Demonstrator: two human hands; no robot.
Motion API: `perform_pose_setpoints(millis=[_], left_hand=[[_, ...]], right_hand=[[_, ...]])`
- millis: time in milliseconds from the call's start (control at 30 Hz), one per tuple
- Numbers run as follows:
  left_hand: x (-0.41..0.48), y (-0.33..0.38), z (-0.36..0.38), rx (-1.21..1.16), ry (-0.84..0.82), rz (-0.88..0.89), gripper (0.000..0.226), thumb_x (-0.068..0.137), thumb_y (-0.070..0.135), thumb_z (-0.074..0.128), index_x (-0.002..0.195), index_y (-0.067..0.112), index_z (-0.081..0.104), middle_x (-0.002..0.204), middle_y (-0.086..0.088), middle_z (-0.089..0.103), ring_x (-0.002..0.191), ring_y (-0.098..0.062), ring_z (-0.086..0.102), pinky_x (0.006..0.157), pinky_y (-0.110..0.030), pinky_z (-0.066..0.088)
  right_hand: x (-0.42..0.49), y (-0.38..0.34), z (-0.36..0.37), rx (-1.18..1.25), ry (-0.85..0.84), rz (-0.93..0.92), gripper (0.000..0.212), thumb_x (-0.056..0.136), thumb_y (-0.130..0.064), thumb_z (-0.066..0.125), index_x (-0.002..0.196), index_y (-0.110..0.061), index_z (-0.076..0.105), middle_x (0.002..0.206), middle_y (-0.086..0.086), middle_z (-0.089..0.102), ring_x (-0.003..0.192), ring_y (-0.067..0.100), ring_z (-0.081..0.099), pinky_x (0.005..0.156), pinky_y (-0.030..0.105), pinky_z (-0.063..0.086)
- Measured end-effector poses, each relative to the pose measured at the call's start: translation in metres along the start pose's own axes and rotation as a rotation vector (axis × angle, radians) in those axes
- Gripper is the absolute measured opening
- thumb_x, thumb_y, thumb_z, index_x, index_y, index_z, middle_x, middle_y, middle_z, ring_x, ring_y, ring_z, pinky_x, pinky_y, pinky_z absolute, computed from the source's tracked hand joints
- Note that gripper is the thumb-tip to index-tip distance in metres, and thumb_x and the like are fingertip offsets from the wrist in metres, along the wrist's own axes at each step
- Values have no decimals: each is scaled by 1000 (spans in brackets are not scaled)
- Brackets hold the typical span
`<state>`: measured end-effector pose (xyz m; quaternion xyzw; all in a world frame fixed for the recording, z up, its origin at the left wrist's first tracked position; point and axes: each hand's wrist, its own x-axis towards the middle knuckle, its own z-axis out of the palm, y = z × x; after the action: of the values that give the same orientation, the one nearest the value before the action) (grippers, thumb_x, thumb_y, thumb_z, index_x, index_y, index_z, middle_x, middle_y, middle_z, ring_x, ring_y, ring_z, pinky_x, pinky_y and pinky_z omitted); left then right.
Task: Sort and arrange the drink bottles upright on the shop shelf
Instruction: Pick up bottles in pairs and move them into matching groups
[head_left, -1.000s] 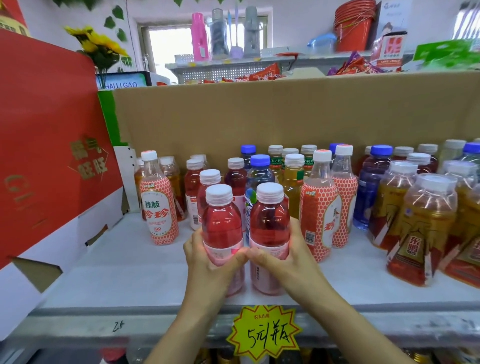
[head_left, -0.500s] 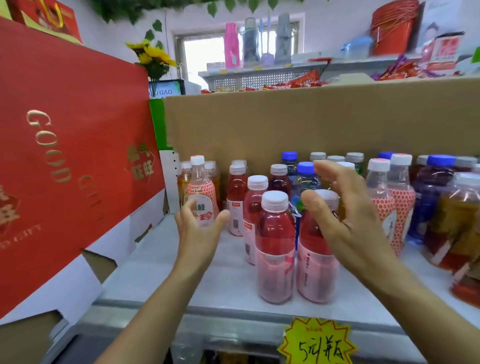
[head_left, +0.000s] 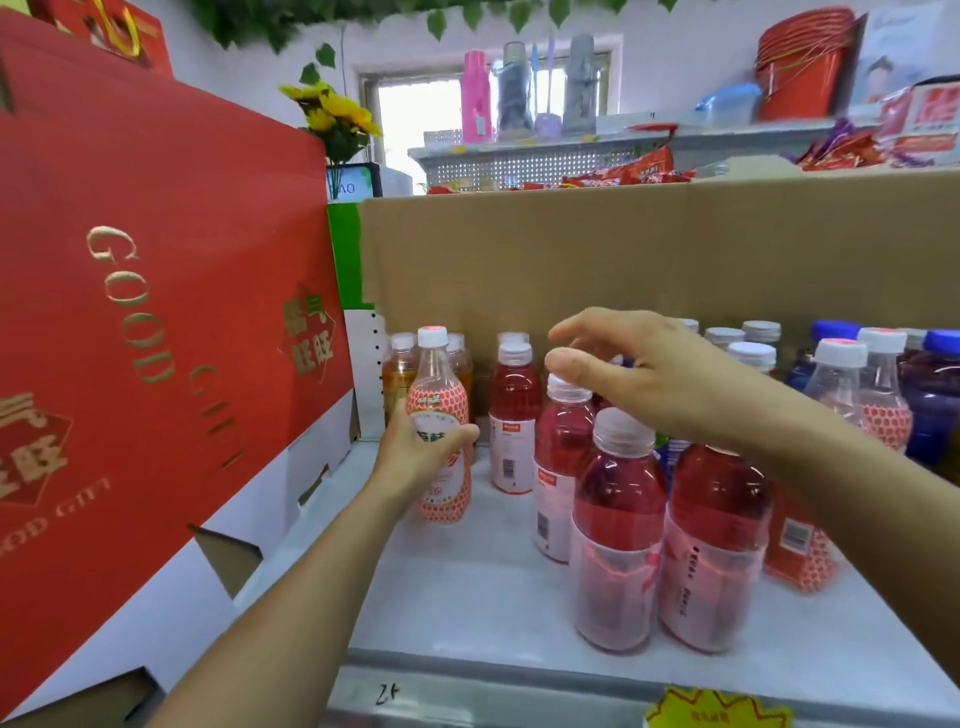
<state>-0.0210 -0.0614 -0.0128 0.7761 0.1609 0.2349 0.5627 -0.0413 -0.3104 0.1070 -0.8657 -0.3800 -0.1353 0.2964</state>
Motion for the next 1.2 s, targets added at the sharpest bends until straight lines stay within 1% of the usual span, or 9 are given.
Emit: perform_pose_setpoints(millis=[167, 433, 533, 667, 800, 900, 1000, 1100, 1200], left_hand=[[-35, -6, -18, -6, -48, 62, 73, 74, 39, 84, 134, 28, 42, 119, -1, 63, 111, -23, 62, 98, -50, 50], [-100, 9, -35, -166, 0, 112, 79, 60, 61, 84, 125, 27, 55, 108, 0, 72, 95, -19, 71, 76, -34, 57], [-122, 25, -39, -224, -26, 171, 74, 55, 63, 77, 118, 28, 59, 102, 2, 75, 92, -19, 74, 76, -36, 59], [-150, 42, -40, -256, -56, 260, 70, 58, 63, 73, 116, 26, 62, 101, 1, 76, 91, -19, 75, 74, -35, 59], [-174, 49, -31, -273, -95, 279, 66, 58, 64, 72, 112, 26, 63, 99, -1, 76, 91, -21, 75, 74, -37, 59], [-185, 50, -15, -284, -152, 287, 67, 58, 62, 72, 109, 22, 63, 95, -1, 76, 86, -20, 75, 66, -28, 60], [-191, 48, 6, -288, -190, 271, 71, 56, 64, 73, 111, 22, 61, 93, 3, 76, 86, -17, 75, 63, -22, 59], [-194, 49, 26, -294, -226, 254, 64, 56, 64, 74, 108, 29, 61, 94, 7, 76, 85, -14, 75, 60, -19, 57], [-198, 53, 42, -317, -243, 256, 57, 58, 62, 75, 104, 32, 60, 93, 9, 75, 83, -12, 75, 60, -18, 56]], right_hand=[[6, 1, 1, 0, 32, 20, 29, 97, -43, 52, 117, -29, 66, 105, -10, 69, 94, 4, 62, 81, 27, 50], [-7, -30, 12, 24, 55, -85, 24, 101, -28, 51, 116, -23, 70, 107, -6, 71, 98, 11, 63, 89, 33, 50], [-21, -45, 18, 95, 119, -164, 26, 101, -26, 51, 120, -20, 68, 113, -6, 71, 102, 7, 63, 91, 25, 48], [-53, -53, 32, 173, 229, -238, 24, 99, -20, 55, 120, -20, 67, 107, -9, 69, 95, 2, 62, 85, 15, 49], [-96, -27, 31, 224, 546, -264, 20, 95, -21, 59, 112, -19, 69, 96, -12, 65, 86, 2, 59, 76, 11, 43], [-120, 20, 23, 298, 746, -83, 21, 90, -27, 65, 111, -23, 63, 94, -8, 61, 79, 4, 57, 69, 11, 43], [-136, 78, 23, 292, 874, 260, 45, 87, -22, 73, 125, -20, 49, 115, -5, 50, 106, 16, 53, 88, 20, 43], [-137, 123, 27, 299, 767, 528, 73, 83, -26, 78, 141, -14, 35, 136, 3, 40, 129, 23, 42, 106, 29, 34], [-125, 146, 30, 348, 640, 593, 86, 80, -35, 80, 146, -17, 28, 147, 8, 38, 136, 25, 39, 114, 48, 35]])
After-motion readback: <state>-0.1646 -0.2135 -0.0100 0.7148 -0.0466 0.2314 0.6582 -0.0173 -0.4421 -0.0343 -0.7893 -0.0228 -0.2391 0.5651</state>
